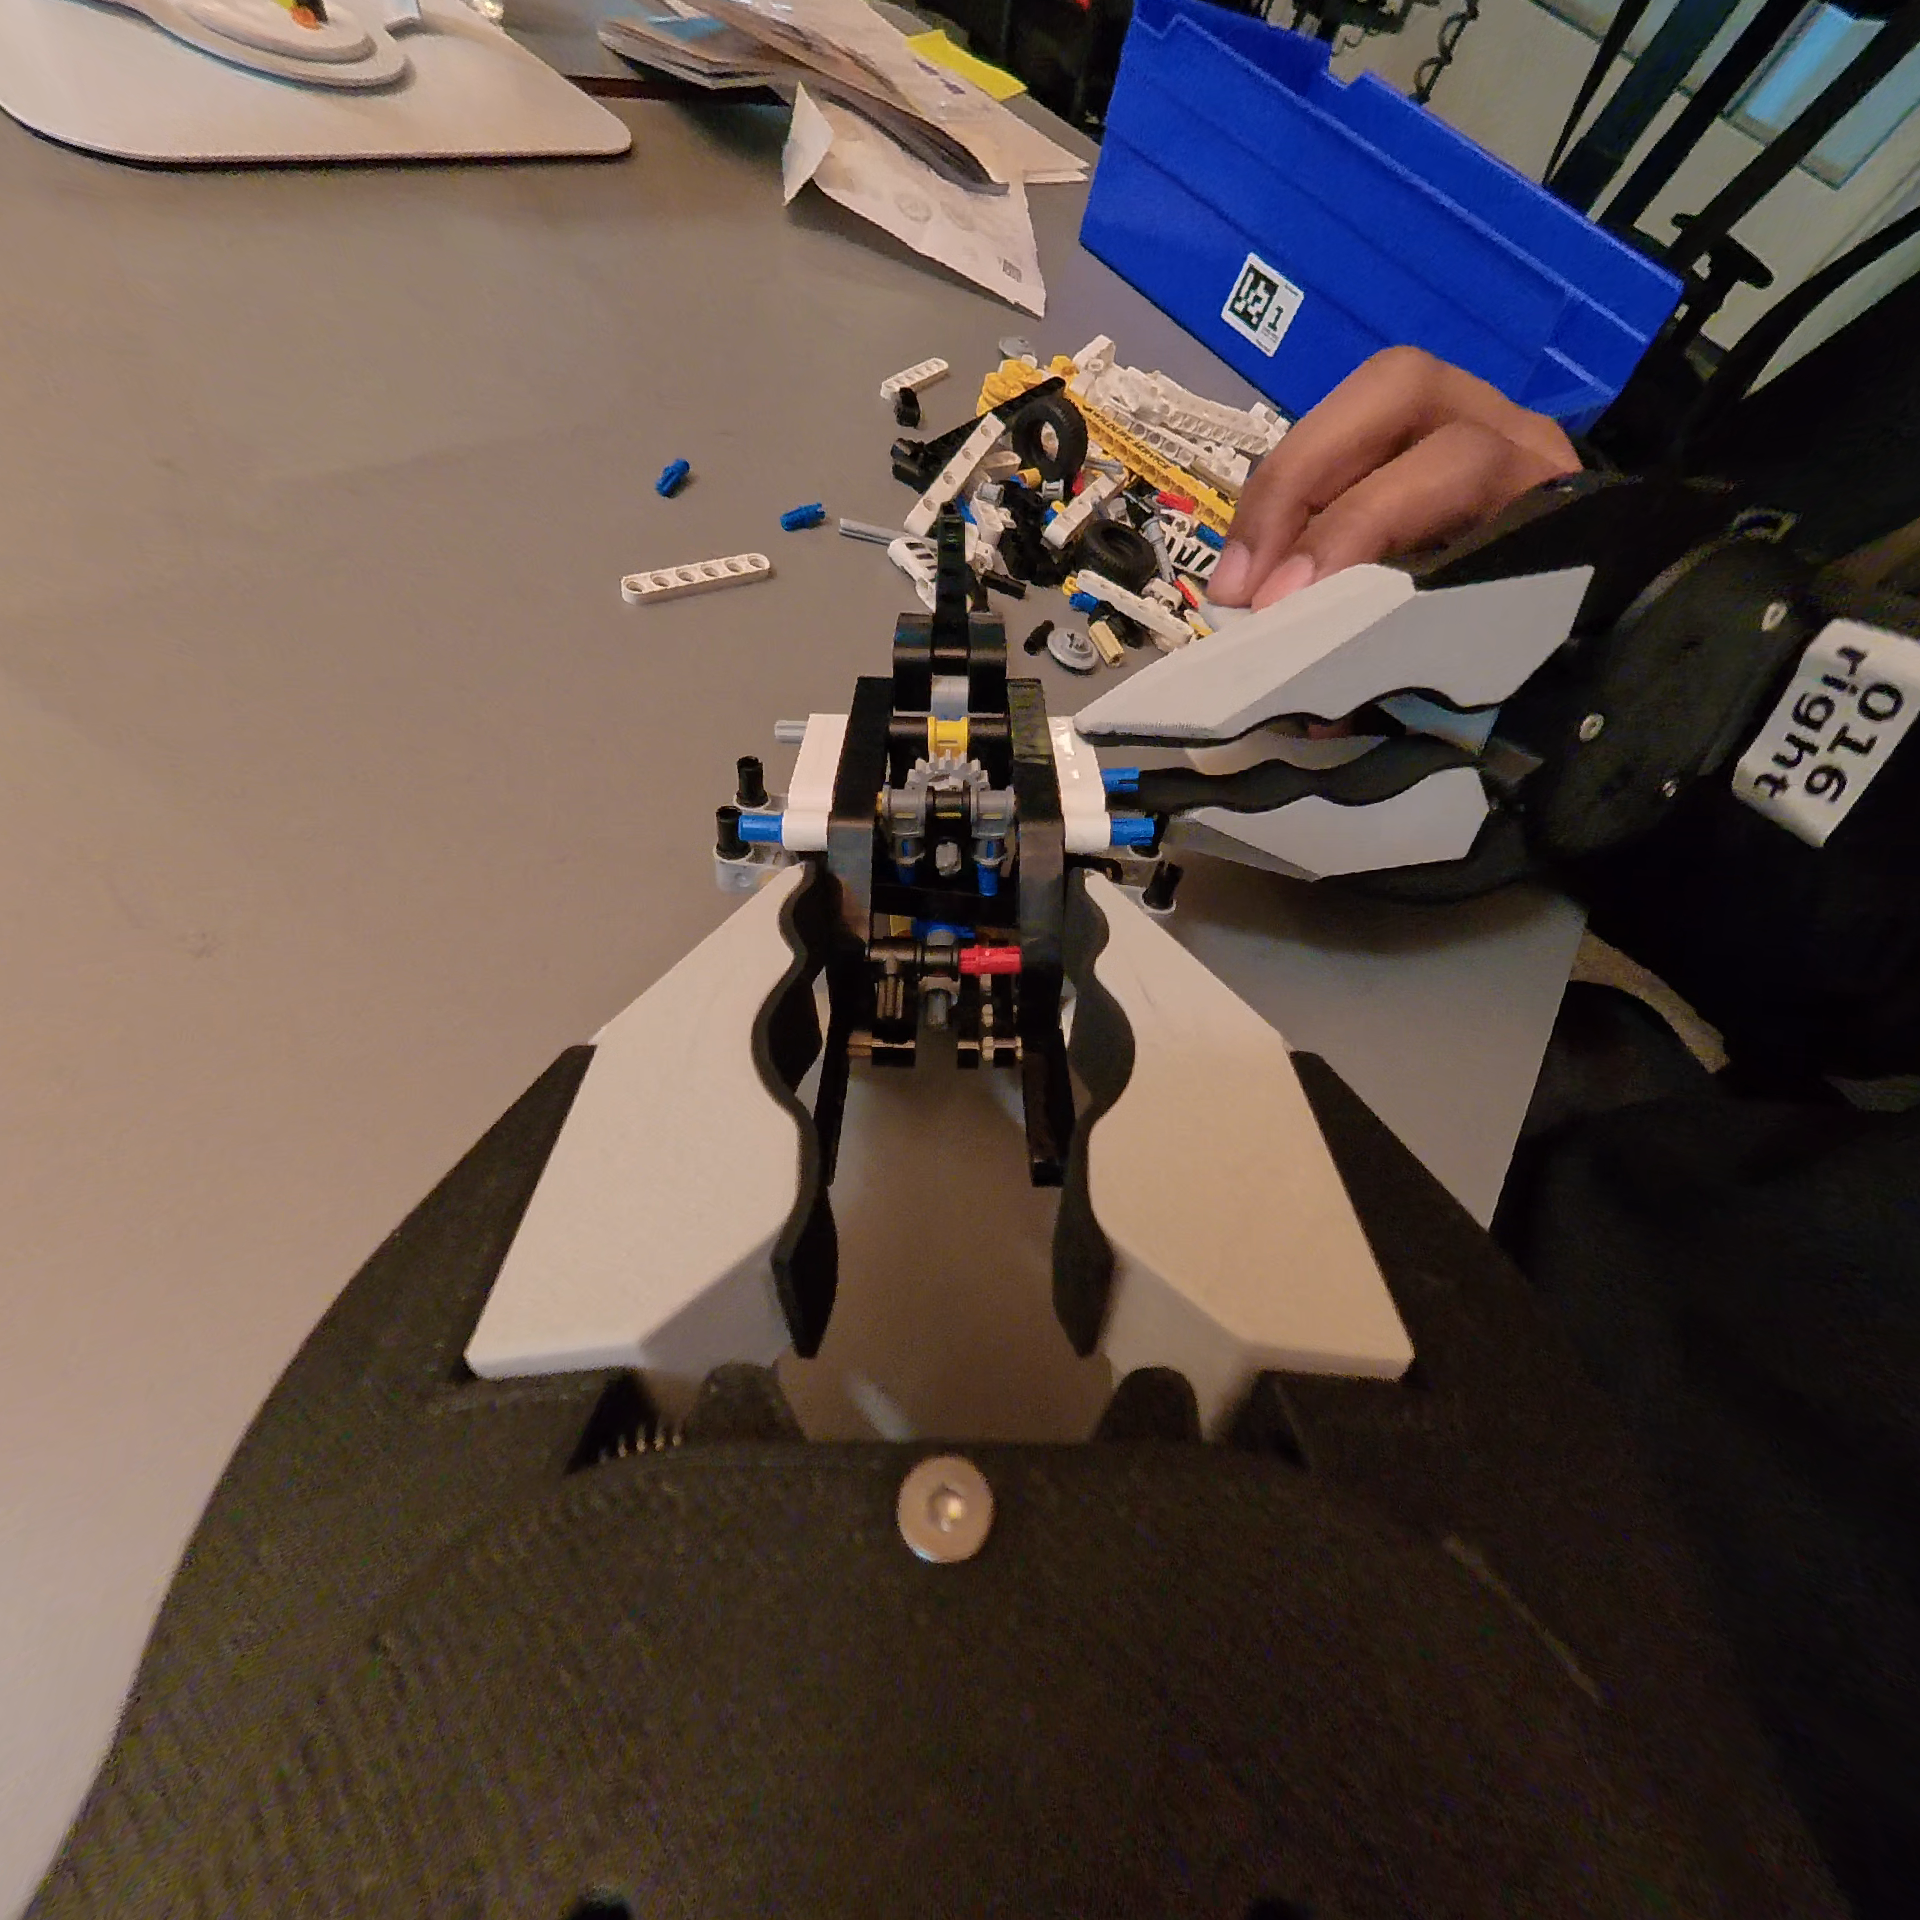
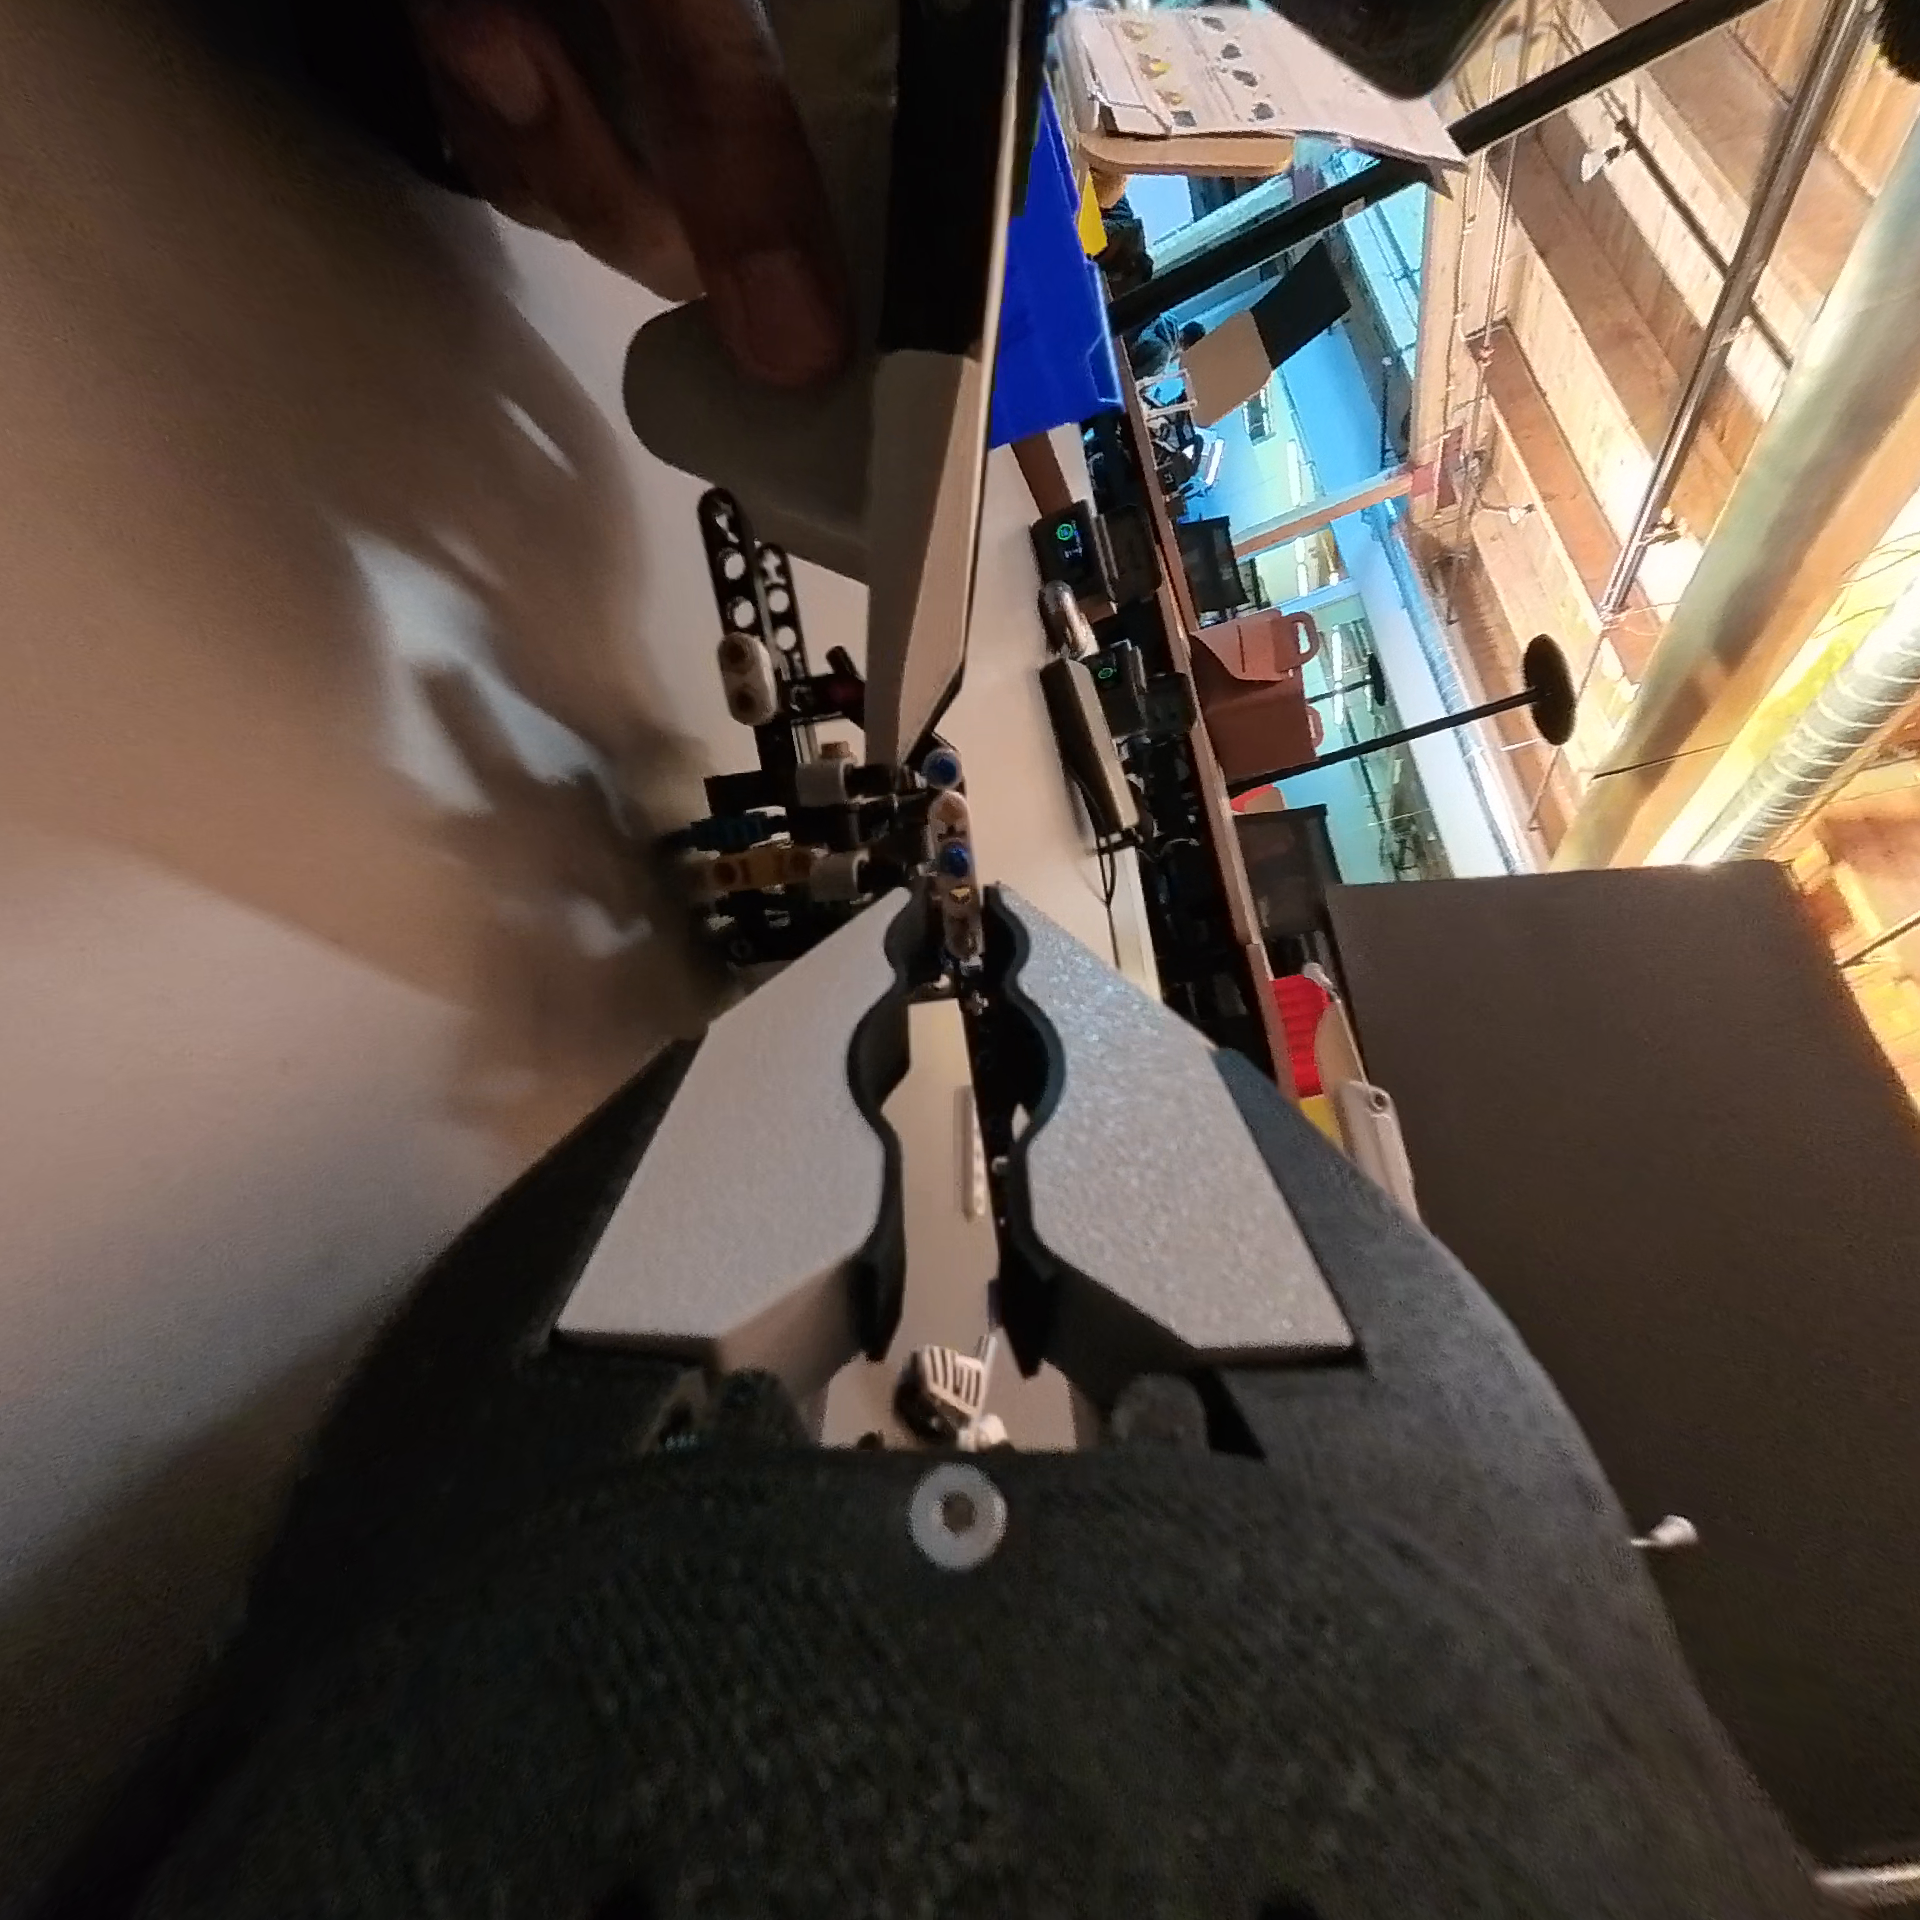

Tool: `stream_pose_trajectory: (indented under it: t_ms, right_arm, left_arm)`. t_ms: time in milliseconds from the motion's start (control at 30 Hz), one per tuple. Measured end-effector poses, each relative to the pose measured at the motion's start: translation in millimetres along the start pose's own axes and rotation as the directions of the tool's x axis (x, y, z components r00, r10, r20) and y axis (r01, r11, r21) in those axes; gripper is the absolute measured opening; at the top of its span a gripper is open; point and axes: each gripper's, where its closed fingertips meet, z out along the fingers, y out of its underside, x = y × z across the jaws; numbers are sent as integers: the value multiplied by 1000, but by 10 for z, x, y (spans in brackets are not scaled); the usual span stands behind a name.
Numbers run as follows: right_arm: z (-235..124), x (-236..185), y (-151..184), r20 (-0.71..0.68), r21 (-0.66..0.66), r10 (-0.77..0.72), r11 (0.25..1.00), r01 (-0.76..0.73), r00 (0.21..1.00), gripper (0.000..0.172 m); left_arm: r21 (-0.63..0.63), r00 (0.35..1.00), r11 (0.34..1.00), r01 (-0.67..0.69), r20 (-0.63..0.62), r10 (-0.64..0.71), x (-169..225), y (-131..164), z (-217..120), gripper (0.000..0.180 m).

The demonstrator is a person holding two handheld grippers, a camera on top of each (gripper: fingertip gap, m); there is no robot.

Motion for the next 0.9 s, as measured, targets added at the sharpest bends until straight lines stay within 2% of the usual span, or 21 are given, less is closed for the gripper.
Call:
stream_pose_trajectory:
  t_ms: [133, 667, 800, 867, 900]
  right_arm:
    - [-8, -1, -7, 3, 1, -8, 1000, 8, 1000, 7]
    - [-13, 1, -17, 21, -17, 13, 1000, -13, 1000, 5]
    - [-17, -8, -13, 62, -11, 118, 993, -118, 991, 8]
    - [9, -64, 77, 125, -58, 210, 977, -204, 970, 25]
    - [18, -86, 104, 143, -73, 217, 975, -208, 966, 20]
  left_arm:
    - [0, 999, 1000, 27, -18, -27, -2, 2, 0, 44]
    - [-12, 1000, 1000, -1, -25, 0, -5, 10, -5, 44]
    - [-14, 1000, 1000, -6, -26, 6, -3, 11, -6, 44]
    - [-21, 997, 1000, -22, -73, 20, 84, 24, 6, 43]
    - [-35, 995, 999, -23, -94, 19, 143, 43, 40, 44]
